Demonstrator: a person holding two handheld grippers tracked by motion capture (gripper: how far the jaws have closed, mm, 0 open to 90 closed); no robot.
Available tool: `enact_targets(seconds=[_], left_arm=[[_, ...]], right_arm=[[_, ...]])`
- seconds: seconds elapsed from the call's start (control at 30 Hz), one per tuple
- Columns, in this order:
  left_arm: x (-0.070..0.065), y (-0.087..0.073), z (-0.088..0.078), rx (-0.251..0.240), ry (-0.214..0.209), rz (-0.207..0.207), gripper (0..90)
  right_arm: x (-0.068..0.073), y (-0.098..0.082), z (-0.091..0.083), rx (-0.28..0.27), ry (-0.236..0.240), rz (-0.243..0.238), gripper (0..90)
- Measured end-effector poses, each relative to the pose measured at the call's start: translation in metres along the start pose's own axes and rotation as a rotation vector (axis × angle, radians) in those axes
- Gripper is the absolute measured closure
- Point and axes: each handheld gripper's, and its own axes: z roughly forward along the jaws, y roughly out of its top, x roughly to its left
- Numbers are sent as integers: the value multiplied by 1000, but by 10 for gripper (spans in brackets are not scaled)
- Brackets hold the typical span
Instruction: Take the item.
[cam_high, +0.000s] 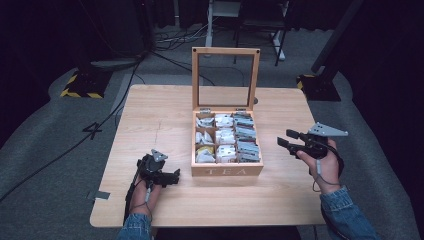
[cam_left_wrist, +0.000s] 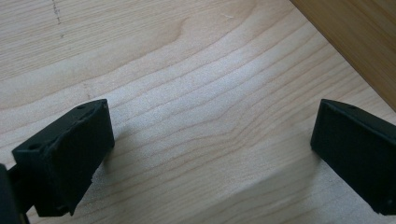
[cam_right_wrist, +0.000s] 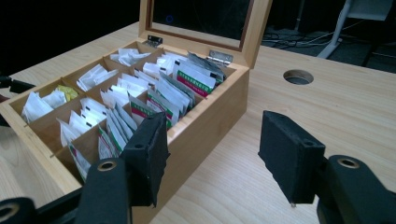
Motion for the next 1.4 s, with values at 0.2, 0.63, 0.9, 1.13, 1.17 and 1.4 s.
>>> enact_targets(seconds=[0.2, 0.63, 0.9, 1.13, 1.17, 1.4], left_arm=[[0, 0, 0, -2, -1, -3, 0], [-2, -4, -4, -1, 28, -35, 0], [-1, -4, -3, -6, 31, -34, 0], [1, -2, -2, -3, 24, -25, 0], [2, -2, -1, -2, 21, -26, 0], [3, 0, 1, -4, 20, -26, 0]], right_arm=[[8, 10, 5, -15, 26, -7, 422], [41, 33, 40, -1, 169, -68, 425], [59, 35, 54, 9, 226, -82, 437], [76, 37, 64, 27, 271, -104, 449], [77, 37, 65, 27, 276, -103, 452], [85, 40, 72, 64, 304, -104, 507]])
